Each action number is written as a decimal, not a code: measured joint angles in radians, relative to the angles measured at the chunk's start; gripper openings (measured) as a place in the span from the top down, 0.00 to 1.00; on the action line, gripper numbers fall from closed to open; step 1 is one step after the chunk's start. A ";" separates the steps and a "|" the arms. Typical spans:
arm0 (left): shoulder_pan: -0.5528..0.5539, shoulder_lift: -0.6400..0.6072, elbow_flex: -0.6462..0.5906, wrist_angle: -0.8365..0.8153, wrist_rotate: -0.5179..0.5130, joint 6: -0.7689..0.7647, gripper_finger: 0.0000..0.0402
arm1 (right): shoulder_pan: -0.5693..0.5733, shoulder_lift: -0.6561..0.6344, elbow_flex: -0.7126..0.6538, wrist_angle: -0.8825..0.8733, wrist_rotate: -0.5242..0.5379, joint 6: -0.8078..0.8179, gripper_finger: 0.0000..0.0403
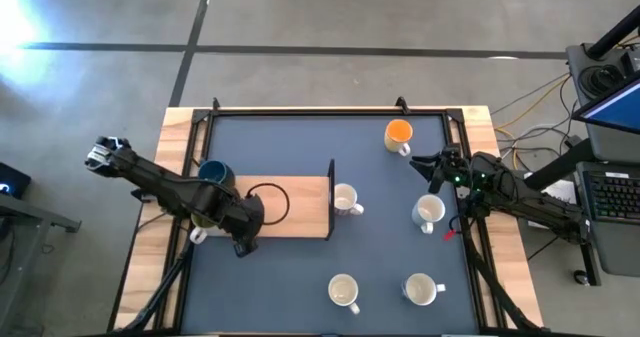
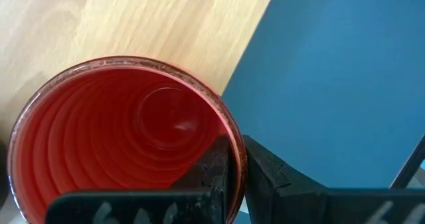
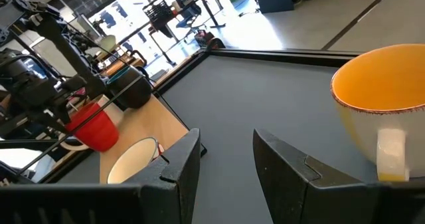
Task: Place coffee mugs
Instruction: Put the red mug on the shelf, then put the white red patterned mug on the shelf
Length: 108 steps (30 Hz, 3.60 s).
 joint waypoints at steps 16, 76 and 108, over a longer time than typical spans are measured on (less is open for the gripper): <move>-0.018 0.000 -0.013 -0.009 -0.057 0.006 0.95 | 0.000 0.000 0.000 0.000 0.000 0.000 0.68; -0.013 -0.099 0.147 -0.222 -0.228 0.051 0.74 | 0.000 0.000 0.000 0.000 0.000 0.000 0.68; 0.039 -0.102 0.147 0.491 -0.420 0.331 0.74 | -0.013 0.017 0.000 0.041 0.480 0.526 0.68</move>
